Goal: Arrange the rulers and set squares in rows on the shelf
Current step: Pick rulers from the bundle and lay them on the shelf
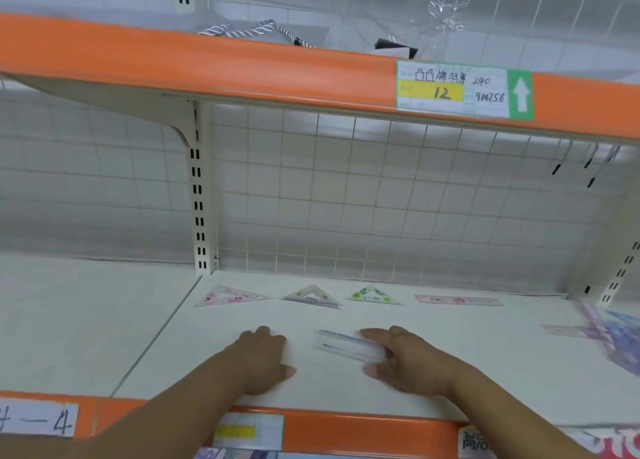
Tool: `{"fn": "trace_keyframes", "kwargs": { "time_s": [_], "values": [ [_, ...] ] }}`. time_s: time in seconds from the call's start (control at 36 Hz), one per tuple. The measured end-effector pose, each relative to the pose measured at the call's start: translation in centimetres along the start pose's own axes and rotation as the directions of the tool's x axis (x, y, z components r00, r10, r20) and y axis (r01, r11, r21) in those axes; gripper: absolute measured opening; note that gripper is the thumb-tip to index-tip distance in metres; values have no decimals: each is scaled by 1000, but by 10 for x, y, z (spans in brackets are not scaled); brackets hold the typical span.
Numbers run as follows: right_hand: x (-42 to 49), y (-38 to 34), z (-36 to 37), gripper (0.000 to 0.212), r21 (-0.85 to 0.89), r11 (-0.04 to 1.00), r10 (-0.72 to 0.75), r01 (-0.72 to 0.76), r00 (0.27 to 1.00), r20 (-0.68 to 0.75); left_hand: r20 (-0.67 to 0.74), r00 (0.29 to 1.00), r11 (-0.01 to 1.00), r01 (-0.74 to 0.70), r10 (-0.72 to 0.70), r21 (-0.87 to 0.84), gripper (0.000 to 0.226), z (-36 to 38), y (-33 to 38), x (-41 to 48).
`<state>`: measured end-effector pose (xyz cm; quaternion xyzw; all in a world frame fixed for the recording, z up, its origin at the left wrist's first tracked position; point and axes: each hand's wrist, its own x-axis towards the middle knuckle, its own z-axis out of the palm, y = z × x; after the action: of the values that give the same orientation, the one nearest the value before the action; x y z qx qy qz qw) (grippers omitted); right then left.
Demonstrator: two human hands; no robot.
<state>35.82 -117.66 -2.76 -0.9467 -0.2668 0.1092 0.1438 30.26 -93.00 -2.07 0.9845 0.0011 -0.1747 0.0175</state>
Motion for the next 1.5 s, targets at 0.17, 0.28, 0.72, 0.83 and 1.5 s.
{"fn": "trace_keyframes", "kwargs": {
  "time_s": [0.17,0.28,0.72,0.83,1.5],
  "values": [
    [6,-1,1,42,34,999,-20,23,995,-94,3,1000,1000,0,1,-9,64,0,-1,0],
    [15,-3,2,43,40,999,-26,34,983,-180,-14,1000,1000,-7,7,-26,62,2,-4,-3],
    [75,-53,14,43,15,994,-100,105,976,-195,-56,987,986,143,-148,-85,60,9,-60,-32],
    [92,-79,24,40,32,989,-134,143,971,-199,-70,977,975,195,-203,-102,56,12,-74,-43],
    [155,-151,58,38,110,976,-176,188,978,-111,-104,952,950,270,-287,-157,50,21,-93,-58]
  ]
}}
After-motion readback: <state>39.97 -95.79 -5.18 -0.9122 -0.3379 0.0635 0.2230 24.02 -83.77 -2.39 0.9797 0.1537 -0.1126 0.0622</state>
